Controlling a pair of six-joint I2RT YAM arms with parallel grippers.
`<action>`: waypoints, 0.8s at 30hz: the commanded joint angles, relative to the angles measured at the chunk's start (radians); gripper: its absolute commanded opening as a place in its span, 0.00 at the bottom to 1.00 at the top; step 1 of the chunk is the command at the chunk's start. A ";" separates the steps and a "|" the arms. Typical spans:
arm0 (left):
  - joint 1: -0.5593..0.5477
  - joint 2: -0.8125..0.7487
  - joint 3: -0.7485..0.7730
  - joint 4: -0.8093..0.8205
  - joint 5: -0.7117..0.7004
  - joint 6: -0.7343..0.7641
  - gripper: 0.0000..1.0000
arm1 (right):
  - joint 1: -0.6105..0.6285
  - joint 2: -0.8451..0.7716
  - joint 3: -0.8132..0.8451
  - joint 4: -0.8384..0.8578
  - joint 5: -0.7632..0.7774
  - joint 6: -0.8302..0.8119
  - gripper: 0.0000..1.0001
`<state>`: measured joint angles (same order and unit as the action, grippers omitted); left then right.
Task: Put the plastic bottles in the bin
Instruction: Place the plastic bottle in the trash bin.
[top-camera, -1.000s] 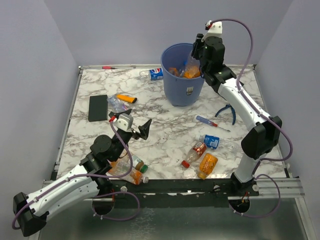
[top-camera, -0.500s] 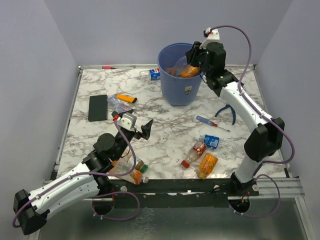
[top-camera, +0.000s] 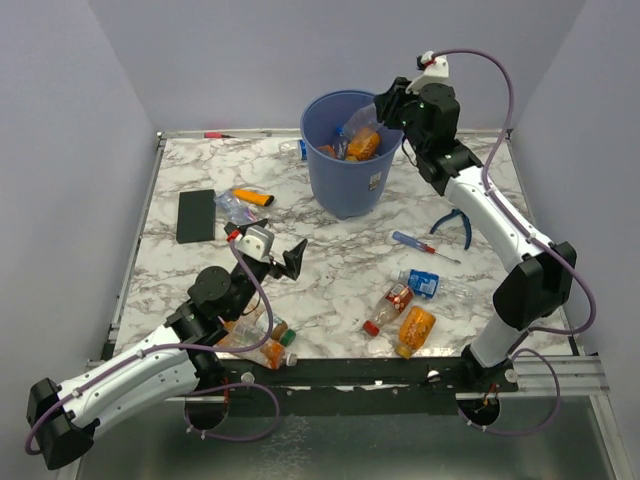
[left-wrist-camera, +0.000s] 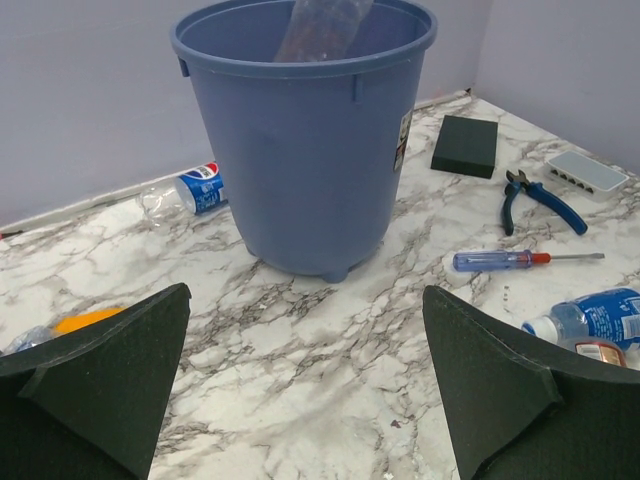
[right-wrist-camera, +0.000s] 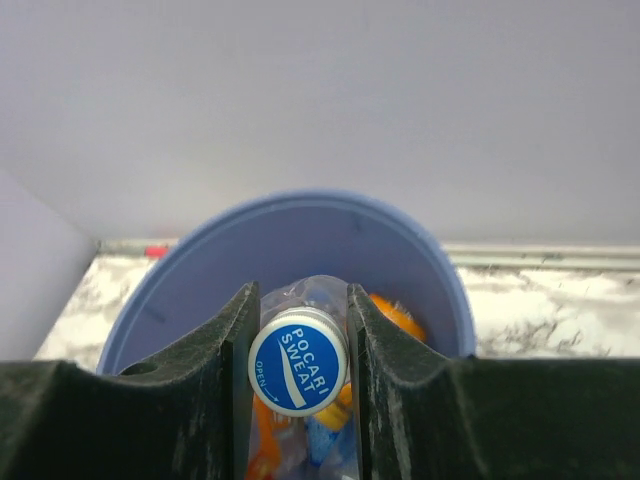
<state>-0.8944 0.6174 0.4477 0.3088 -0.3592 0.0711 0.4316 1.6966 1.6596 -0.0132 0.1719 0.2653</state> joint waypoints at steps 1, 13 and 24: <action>0.000 0.008 -0.012 0.017 0.011 0.001 0.99 | -0.015 -0.046 0.004 0.191 0.102 -0.023 0.00; 0.000 0.022 -0.012 0.013 0.008 0.007 0.99 | -0.016 0.139 0.131 0.117 -0.062 -0.036 0.00; -0.001 0.048 -0.008 0.016 0.032 -0.004 0.99 | -0.015 0.145 0.050 -0.094 -0.273 -0.066 0.00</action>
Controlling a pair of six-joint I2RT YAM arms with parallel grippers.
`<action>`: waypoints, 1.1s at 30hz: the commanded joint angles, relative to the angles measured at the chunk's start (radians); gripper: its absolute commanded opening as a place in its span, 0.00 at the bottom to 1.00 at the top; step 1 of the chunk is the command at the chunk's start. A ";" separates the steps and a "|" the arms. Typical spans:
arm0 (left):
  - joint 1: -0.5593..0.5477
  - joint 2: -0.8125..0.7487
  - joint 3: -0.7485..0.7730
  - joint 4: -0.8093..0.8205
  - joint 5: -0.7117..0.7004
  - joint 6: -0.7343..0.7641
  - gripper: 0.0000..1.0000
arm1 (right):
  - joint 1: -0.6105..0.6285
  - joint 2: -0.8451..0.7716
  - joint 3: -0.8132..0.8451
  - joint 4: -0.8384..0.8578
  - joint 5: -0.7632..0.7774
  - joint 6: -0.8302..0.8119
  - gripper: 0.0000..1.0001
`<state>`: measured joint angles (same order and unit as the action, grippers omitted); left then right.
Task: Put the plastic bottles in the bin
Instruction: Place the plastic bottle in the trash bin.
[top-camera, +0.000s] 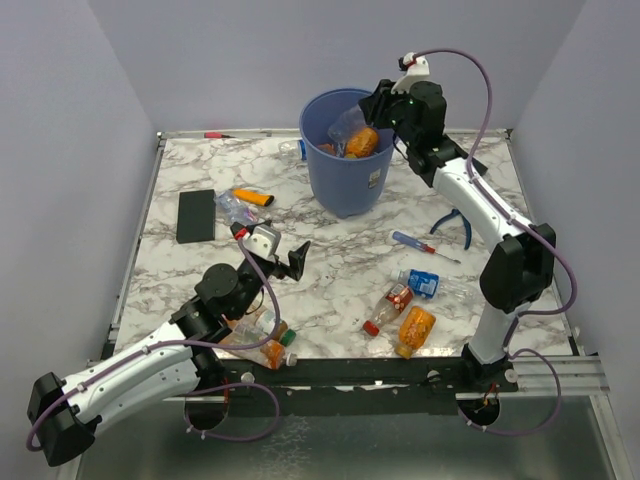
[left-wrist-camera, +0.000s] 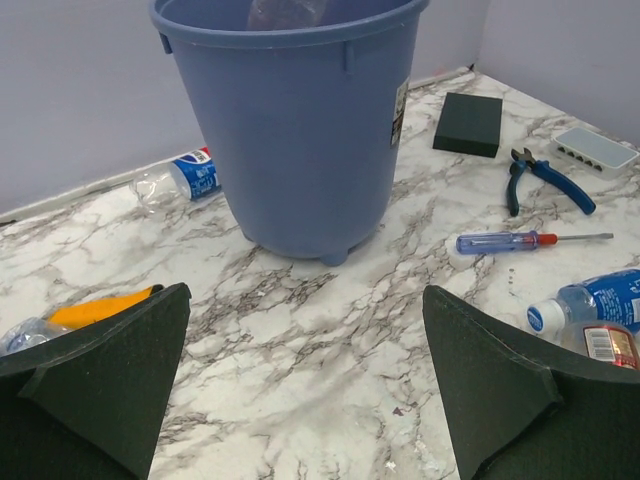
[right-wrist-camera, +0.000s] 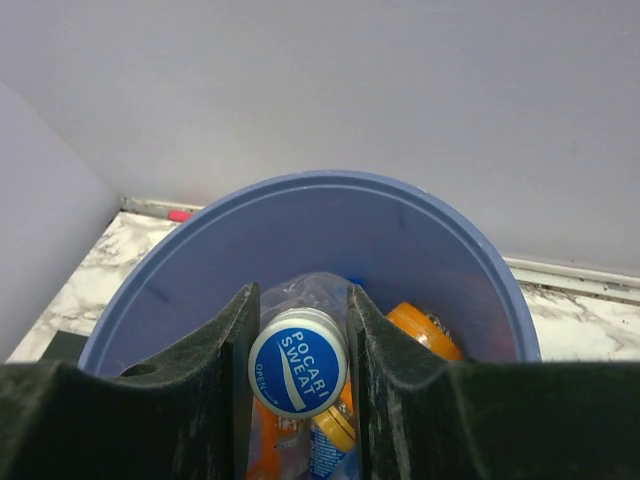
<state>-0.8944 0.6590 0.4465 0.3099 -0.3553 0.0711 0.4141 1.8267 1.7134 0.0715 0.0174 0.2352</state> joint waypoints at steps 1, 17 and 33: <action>0.000 0.009 -0.006 0.015 0.030 -0.004 0.99 | 0.002 0.018 0.010 -0.207 -0.137 -0.040 0.00; -0.001 0.001 -0.006 0.013 0.033 -0.007 0.99 | 0.003 -0.185 0.121 -0.534 -0.257 -0.033 0.00; -0.002 0.023 0.000 0.014 0.063 -0.033 0.99 | 0.005 -0.190 0.021 -0.769 -0.065 -0.104 0.00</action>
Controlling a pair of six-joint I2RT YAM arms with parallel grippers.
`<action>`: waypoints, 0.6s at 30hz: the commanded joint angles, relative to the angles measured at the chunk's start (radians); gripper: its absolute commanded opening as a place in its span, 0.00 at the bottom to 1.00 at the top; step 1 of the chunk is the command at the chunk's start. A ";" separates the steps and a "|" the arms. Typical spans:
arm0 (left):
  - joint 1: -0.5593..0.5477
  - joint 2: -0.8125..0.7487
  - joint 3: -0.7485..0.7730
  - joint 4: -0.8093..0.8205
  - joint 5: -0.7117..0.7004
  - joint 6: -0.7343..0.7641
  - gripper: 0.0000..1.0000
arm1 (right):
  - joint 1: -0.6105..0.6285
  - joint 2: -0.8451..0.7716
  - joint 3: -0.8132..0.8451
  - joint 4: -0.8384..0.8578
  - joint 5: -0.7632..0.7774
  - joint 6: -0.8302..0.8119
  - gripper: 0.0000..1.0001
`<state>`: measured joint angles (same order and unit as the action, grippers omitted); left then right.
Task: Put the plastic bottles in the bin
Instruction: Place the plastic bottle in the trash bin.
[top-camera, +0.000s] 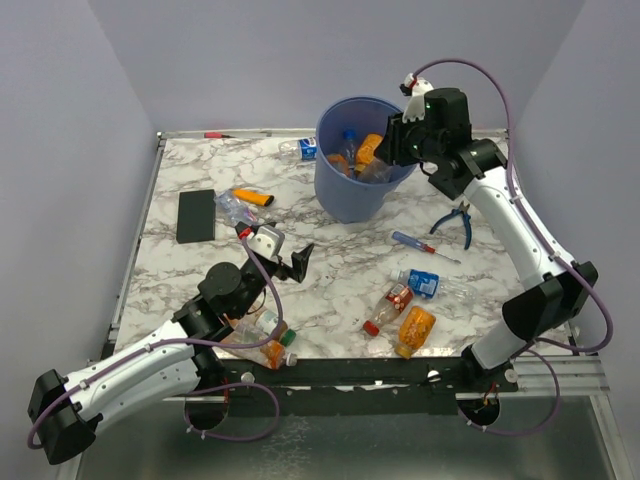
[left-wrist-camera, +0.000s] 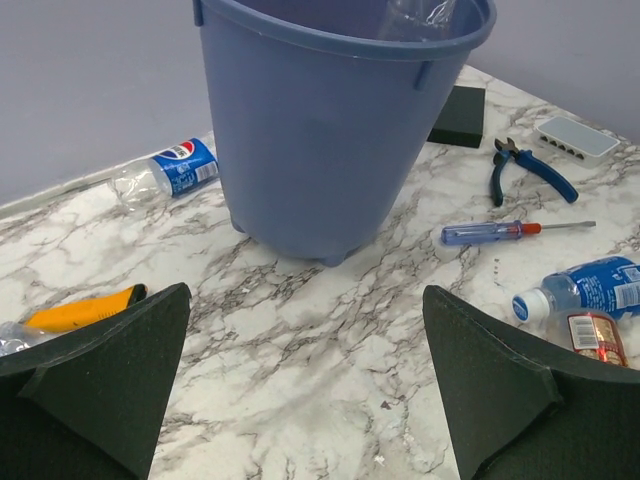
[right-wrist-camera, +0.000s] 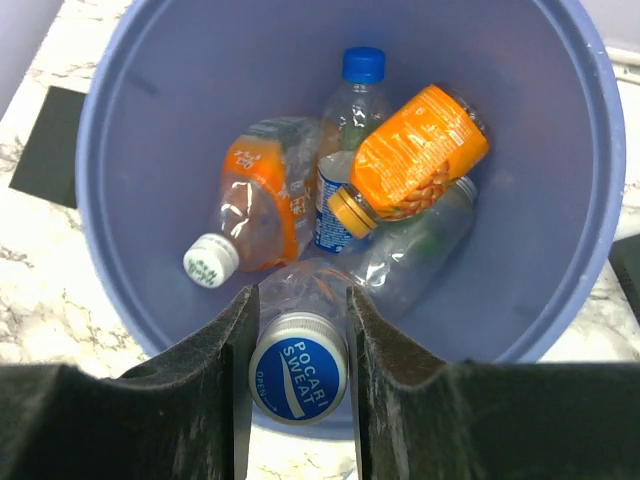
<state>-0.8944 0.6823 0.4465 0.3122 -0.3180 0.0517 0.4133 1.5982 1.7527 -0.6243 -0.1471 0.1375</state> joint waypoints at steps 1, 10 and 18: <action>-0.002 -0.002 0.000 0.010 0.023 -0.013 0.99 | 0.006 0.050 -0.017 -0.061 0.120 -0.004 0.00; -0.002 -0.001 0.000 0.006 0.016 -0.010 0.99 | 0.006 0.255 0.158 -0.070 0.119 0.026 0.02; -0.002 -0.004 -0.002 0.005 0.010 -0.005 0.99 | 0.007 0.399 0.320 -0.072 0.154 0.061 0.22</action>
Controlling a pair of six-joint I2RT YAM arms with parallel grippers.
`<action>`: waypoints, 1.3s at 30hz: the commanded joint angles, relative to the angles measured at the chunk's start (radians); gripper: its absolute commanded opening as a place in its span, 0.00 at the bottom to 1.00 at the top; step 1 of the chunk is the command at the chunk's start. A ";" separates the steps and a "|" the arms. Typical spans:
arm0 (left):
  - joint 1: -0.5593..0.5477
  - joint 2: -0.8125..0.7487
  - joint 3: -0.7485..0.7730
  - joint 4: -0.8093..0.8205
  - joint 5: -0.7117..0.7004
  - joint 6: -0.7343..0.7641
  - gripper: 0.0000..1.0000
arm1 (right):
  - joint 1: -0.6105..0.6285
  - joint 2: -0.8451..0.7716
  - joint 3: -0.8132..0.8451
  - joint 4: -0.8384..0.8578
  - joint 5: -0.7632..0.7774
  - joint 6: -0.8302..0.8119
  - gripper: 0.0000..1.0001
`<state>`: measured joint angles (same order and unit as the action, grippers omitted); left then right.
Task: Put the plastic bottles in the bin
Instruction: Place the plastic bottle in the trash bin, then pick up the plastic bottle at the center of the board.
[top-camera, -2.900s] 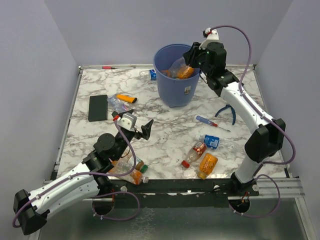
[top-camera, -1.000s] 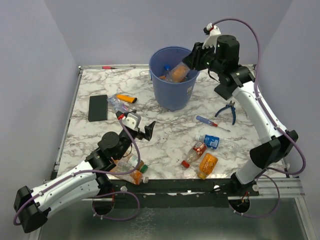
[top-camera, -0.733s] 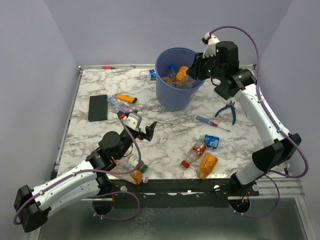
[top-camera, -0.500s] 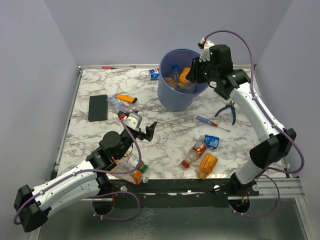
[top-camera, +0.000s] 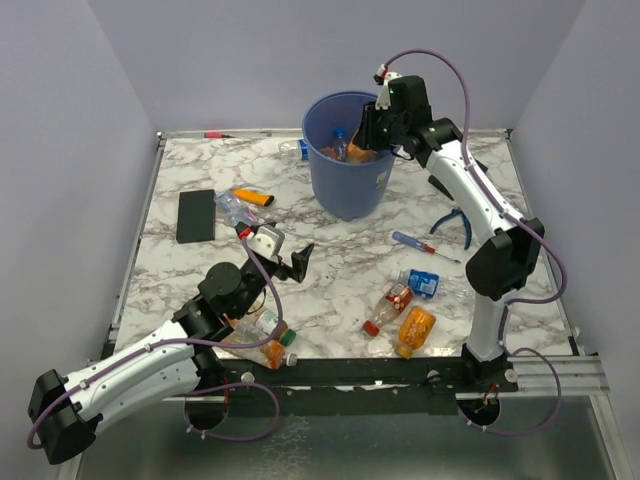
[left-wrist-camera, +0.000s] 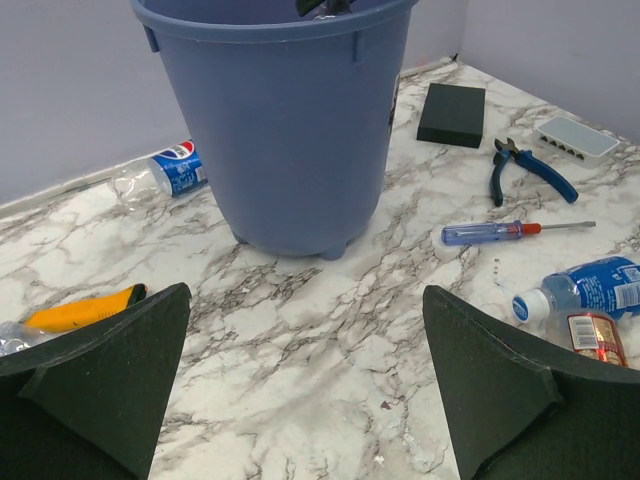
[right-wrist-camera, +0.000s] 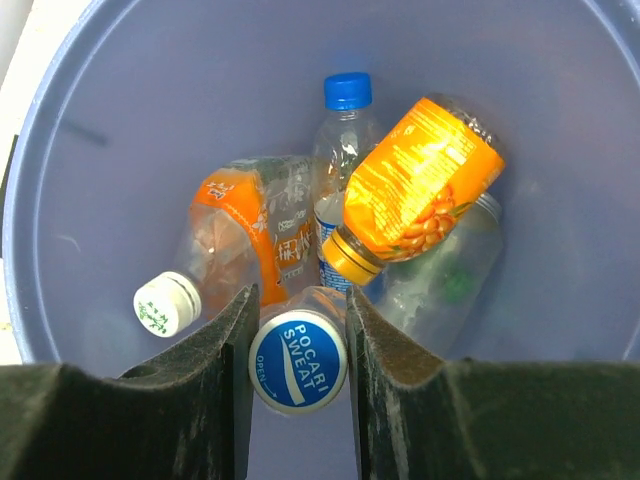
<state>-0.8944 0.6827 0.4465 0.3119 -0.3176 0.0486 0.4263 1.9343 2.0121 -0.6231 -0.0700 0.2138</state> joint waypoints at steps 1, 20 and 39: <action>-0.003 -0.006 -0.002 0.004 0.009 -0.001 0.99 | -0.007 0.073 0.077 -0.086 0.054 -0.014 0.27; -0.002 0.003 0.001 0.006 0.015 -0.008 0.99 | -0.006 -0.315 0.021 -0.030 0.128 0.061 1.00; 0.000 0.262 0.244 -0.279 -0.168 -0.229 0.99 | -0.006 -0.908 -1.097 0.432 0.000 0.295 0.75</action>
<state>-0.8940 0.9035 0.6010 0.1638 -0.4366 -0.0830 0.4232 1.0649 0.9611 -0.2630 -0.0296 0.4274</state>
